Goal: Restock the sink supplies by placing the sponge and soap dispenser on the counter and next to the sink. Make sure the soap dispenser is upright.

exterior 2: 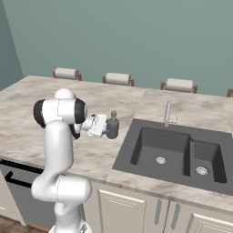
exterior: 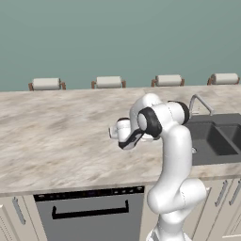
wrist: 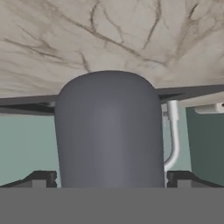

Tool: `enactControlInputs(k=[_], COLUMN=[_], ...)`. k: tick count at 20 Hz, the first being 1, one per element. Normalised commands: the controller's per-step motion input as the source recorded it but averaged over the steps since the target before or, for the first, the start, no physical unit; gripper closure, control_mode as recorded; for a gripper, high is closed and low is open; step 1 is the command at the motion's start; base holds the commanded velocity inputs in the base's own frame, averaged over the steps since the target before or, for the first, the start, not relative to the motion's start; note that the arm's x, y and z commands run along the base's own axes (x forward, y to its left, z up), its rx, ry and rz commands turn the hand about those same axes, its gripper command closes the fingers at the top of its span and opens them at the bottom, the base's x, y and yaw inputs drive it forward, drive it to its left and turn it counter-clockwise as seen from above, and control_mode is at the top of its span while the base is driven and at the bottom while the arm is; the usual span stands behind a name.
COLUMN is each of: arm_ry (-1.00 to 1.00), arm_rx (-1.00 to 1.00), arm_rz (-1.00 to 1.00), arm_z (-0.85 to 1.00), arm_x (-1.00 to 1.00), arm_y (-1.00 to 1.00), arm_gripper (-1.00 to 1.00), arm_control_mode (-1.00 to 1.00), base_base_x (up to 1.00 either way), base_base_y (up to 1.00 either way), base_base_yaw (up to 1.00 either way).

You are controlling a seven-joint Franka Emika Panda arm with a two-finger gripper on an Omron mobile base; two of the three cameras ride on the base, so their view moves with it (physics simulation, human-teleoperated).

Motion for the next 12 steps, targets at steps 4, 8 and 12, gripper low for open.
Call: enactControlInputs(k=[4, 8, 12], arm_ry=[-0.01, 0.0, 0.0], arm_rx=[0.02, 0.01, 0.01], arm_rz=[0.0, 0.0, 0.0], arm_z=[0.0, 0.0, 0.0], arm_x=[0.03, 0.06, 0.01], arm_y=[0.19, 0.23, 0.33], arm_gripper=[-1.0, -1.0, -1.0], arm_control_mode=[-1.0, -1.0, -1.0], base_base_x=[0.0, 0.0, 0.0], base_base_y=[0.0, 0.0, 0.0], base_base_yaw=[0.0, 0.0, 0.0])
